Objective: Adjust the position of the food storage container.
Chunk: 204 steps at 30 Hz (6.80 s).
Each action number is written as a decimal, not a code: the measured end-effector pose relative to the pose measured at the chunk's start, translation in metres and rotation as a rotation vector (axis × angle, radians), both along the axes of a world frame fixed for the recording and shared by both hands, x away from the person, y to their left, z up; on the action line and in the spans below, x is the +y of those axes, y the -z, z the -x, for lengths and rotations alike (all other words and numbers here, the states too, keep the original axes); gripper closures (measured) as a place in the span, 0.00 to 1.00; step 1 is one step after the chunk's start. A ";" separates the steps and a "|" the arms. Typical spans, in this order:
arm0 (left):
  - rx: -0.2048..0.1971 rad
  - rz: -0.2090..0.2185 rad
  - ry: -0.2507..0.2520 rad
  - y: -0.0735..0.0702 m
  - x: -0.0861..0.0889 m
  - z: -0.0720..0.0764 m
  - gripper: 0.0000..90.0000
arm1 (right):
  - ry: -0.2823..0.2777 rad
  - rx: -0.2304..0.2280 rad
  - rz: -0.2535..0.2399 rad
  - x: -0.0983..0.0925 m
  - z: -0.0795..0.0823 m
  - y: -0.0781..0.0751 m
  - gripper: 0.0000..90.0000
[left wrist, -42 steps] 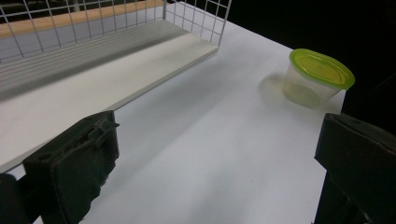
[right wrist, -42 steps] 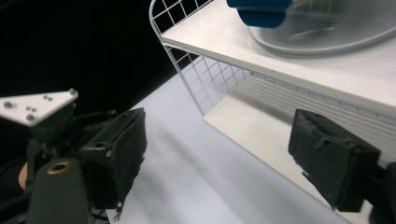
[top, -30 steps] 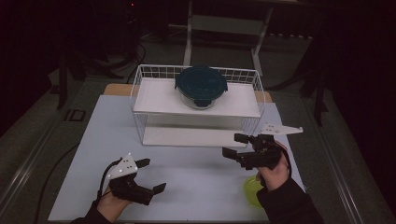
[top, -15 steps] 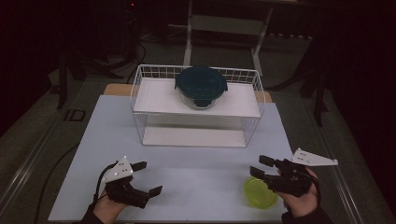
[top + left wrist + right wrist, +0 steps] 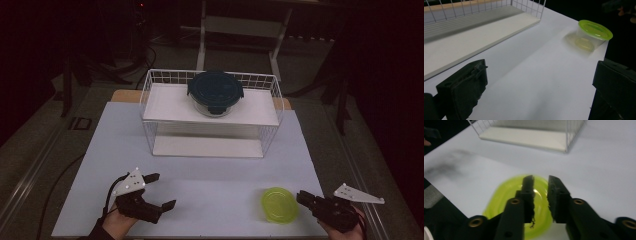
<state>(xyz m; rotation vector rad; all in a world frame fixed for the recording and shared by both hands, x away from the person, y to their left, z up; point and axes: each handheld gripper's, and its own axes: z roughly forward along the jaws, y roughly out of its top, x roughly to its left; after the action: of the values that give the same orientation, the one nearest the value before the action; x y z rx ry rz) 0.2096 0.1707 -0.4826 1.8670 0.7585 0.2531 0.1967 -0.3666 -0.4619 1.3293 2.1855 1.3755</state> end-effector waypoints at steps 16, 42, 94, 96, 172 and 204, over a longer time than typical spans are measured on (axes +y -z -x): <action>-0.006 0.004 0.003 -0.001 -0.001 0.001 0.00 | 0.002 0.161 0.077 -0.015 0.017 0.047 1.00; -0.005 0.003 0.001 0.000 0.000 0.000 0.00 | -0.128 0.225 0.099 0.027 -0.007 0.059 1.00; -0.010 0.009 -0.008 -0.001 0.004 0.000 0.00 | -0.303 0.255 0.143 0.116 -0.049 0.059 1.00; -0.011 0.008 -0.007 -0.001 0.004 0.000 0.00 | -0.309 0.257 0.139 0.118 -0.050 0.059 1.00; -0.015 0.021 -0.009 -0.002 0.007 0.001 0.00 | -0.255 0.235 0.136 0.179 -0.118 0.060 1.00; -0.013 0.028 -0.006 -0.002 0.008 0.001 0.00 | -0.273 0.227 0.141 0.192 -0.123 0.059 0.87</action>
<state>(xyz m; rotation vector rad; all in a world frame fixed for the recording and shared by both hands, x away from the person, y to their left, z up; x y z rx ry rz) 0.2089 0.1782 -0.4805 1.8352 0.7553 0.2577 0.3194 -0.1745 -0.5211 1.2241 2.6444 1.1752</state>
